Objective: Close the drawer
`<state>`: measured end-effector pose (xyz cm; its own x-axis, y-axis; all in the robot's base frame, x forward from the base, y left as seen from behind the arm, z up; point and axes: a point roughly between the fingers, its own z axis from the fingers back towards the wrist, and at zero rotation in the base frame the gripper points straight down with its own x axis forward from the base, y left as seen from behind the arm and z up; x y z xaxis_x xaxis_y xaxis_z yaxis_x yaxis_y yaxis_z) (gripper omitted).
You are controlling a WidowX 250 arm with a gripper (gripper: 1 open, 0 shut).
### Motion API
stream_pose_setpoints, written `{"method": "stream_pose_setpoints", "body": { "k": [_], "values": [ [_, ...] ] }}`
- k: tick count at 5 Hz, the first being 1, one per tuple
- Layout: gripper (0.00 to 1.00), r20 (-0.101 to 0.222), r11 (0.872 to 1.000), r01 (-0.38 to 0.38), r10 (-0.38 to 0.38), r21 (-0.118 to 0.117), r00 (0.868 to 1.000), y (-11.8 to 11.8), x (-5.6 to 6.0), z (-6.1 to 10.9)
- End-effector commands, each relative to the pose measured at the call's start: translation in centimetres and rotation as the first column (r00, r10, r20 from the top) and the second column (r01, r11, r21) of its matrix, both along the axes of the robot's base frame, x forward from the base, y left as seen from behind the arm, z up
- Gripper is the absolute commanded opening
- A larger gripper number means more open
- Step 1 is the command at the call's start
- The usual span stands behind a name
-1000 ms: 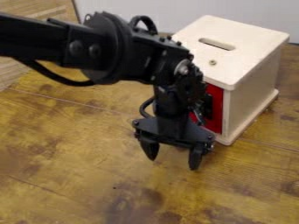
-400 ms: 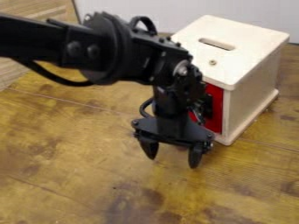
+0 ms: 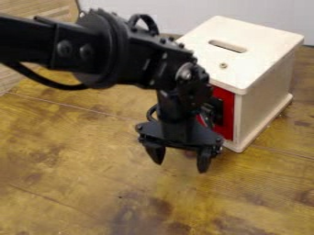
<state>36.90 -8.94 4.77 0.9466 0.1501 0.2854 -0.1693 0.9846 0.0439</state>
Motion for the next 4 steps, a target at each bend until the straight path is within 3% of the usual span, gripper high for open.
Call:
{"method": "stream_pose_setpoints", "body": {
  "k": [1,4],
  "values": [
    [1.0,0.093,1.0,0.025,-0.023,-0.014,0.995,-0.66,0.47,2.91],
    [1.0,0.105,1.0,0.023,-0.023,0.002,0.994,0.0,0.6,2.37]
  ]
}}
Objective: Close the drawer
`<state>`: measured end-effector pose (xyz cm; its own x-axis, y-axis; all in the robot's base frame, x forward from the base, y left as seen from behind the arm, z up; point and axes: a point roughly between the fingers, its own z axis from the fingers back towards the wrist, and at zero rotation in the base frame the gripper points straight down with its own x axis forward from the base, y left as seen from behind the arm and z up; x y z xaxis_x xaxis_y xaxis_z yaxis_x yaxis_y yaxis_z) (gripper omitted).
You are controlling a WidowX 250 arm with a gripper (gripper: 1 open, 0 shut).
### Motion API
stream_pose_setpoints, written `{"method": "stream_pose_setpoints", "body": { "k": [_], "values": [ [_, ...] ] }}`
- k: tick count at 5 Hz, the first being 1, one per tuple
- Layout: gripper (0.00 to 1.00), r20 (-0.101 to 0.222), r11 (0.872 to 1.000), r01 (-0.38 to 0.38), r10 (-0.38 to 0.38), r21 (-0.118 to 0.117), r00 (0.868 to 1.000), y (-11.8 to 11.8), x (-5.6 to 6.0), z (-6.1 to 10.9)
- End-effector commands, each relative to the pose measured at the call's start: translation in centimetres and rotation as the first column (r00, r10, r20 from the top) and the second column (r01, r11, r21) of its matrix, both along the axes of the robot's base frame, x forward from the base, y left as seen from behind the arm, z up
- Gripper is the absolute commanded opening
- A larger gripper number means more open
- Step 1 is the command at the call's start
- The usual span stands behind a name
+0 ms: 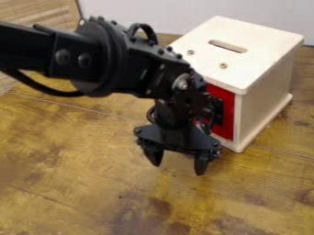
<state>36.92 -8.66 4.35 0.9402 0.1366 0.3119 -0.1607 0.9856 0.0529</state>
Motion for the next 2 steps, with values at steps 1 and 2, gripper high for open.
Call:
{"method": "stream_pose_setpoints", "body": {
  "k": [1,2],
  "values": [
    [1.0,0.086,1.0,0.012,-0.011,-0.009,0.996,-0.04,0.61,2.82],
    [1.0,0.093,1.0,0.01,-0.009,-0.004,0.996,0.17,0.69,2.95]
  ]
}}
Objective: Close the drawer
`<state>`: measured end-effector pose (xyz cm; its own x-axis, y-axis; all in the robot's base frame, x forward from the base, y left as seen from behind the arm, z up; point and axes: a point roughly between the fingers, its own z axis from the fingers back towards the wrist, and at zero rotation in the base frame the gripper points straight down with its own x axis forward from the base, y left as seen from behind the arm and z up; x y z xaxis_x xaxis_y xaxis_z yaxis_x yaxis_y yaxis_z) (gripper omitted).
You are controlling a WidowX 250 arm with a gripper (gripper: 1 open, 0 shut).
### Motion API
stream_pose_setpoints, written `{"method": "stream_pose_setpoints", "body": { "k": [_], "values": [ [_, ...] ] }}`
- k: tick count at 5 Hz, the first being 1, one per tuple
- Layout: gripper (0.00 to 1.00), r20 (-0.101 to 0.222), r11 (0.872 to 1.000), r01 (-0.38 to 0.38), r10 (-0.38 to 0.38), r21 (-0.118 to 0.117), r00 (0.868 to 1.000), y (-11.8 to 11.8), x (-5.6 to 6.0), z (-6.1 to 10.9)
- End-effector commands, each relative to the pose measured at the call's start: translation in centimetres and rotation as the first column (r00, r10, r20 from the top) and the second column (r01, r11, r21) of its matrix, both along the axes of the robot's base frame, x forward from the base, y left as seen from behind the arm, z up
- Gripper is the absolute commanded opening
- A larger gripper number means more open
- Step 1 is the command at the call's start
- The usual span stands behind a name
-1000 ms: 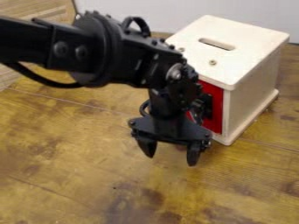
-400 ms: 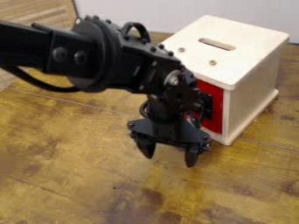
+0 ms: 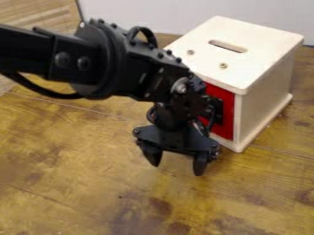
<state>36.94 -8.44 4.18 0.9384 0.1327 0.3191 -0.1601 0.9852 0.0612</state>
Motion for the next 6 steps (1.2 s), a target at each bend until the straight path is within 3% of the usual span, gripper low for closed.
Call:
{"method": "stream_pose_setpoints", "body": {
  "k": [1,4,6],
  "values": [
    [1.0,0.093,1.0,0.007,-0.006,-0.009,0.996,0.14,0.68,3.31],
    [1.0,0.111,1.0,0.0,0.0,0.002,0.994,0.6,0.88,4.06],
    [1.0,0.12,1.0,-0.004,0.003,0.009,0.993,0.9,0.73,3.59]
  ]
}}
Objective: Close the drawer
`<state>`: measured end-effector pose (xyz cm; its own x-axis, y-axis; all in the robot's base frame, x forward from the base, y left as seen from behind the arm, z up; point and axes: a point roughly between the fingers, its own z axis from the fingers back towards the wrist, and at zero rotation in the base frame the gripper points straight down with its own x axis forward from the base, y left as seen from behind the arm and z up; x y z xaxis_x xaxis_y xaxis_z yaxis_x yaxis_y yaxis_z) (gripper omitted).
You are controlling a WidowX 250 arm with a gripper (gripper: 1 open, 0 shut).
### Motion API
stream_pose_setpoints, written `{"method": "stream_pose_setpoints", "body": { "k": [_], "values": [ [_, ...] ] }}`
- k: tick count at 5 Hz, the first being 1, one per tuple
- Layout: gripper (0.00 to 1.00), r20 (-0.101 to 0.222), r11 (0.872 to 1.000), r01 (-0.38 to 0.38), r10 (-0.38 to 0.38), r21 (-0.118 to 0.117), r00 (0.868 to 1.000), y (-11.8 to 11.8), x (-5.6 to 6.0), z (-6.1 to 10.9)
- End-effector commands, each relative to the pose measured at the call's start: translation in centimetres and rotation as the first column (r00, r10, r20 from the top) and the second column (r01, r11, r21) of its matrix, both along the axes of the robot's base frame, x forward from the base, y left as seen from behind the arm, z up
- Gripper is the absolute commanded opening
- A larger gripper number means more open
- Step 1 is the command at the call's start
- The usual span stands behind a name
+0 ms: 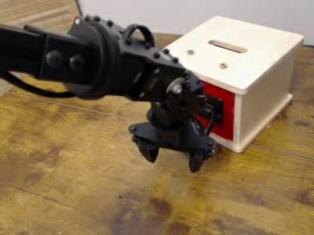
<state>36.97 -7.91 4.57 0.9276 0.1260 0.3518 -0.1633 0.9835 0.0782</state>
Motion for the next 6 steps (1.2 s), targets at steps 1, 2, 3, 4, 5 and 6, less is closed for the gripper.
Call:
{"method": "stream_pose_setpoints", "body": {
  "k": [1,2,3,4,5,6],
  "values": [
    [1.0,0.093,1.0,-0.003,0.004,-0.011,0.996,0.51,0.7,2.99],
    [1.0,0.097,1.0,-0.005,0.005,-0.009,0.995,0.6,0.72,2.95],
    [1.0,0.1,1.0,-0.005,0.006,-0.005,0.995,0.69,0.74,2.93],
    [1.0,0.103,1.0,-0.007,0.007,-0.003,0.995,0.77,0.73,2.93],
    [1.0,0.107,1.0,-0.009,0.009,-0.001,0.994,0.84,0.74,2.97],
    [1.0,0.112,1.0,-0.012,0.012,-0.001,0.994,0.92,0.8,3.1]
  ]
}}
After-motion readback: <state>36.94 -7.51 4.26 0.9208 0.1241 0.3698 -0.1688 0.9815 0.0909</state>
